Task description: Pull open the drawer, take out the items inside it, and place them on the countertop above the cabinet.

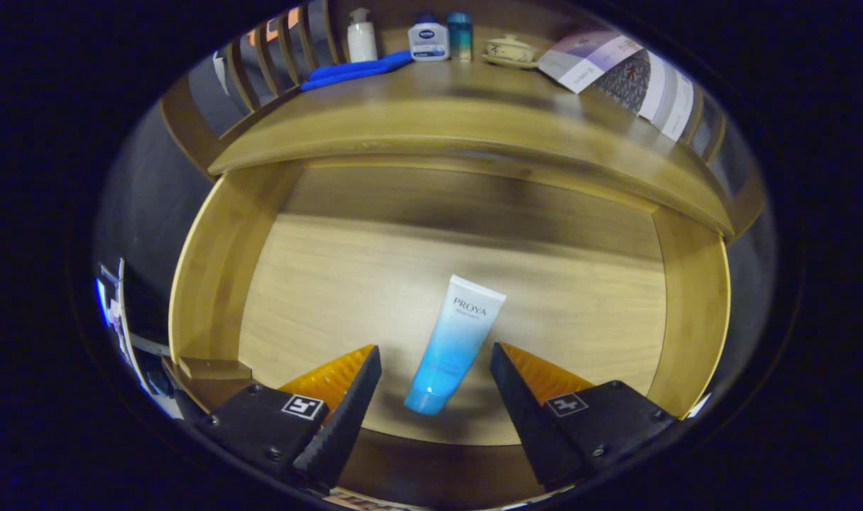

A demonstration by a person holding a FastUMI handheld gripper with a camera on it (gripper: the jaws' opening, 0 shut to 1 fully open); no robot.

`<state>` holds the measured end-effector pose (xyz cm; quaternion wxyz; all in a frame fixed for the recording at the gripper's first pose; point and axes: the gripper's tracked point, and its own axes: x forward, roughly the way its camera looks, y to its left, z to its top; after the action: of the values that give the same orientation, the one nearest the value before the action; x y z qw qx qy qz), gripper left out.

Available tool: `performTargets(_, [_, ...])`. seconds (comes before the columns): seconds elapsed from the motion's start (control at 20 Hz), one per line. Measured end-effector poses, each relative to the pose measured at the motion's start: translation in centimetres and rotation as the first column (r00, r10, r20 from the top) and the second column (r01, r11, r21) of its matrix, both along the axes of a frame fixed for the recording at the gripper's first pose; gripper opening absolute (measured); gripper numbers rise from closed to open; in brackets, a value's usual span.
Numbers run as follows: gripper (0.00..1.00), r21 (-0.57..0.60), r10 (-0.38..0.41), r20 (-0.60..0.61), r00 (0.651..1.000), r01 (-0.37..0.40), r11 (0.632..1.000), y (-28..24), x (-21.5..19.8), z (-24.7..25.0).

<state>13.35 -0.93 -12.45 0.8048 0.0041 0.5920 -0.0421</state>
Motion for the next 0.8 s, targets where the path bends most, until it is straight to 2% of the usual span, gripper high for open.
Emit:
performTargets(0.25, [0.85, -0.033, -0.057, -0.076, 0.995, 0.055, 0.998, -1.2, -0.2, -1.4])
performTargets(0.45, [0.82, -0.038, -0.079, -0.153, 0.985, 0.074, 0.996, -1.8, -0.6, -2.6])
performTargets(0.6, [0.78, -0.048, -0.072, -0.145, 0.987, 0.065, 0.997, -1.6, -0.5, -2.8])
performTargets(0.65, [0.65, -0.052, -0.066, -0.144, 0.987, 0.059, 0.997, -1.5, -0.5, -2.5])
performTargets(0.75, [0.55, -0.051, -0.056, -0.132, 0.99, 0.05, 0.997, -1.4, -0.4, -2.5])
performTargets(0.8, [0.54, -0.04, -0.044, -0.13, 0.991, 0.039, 0.998, -1.2, -0.4, -2.6])
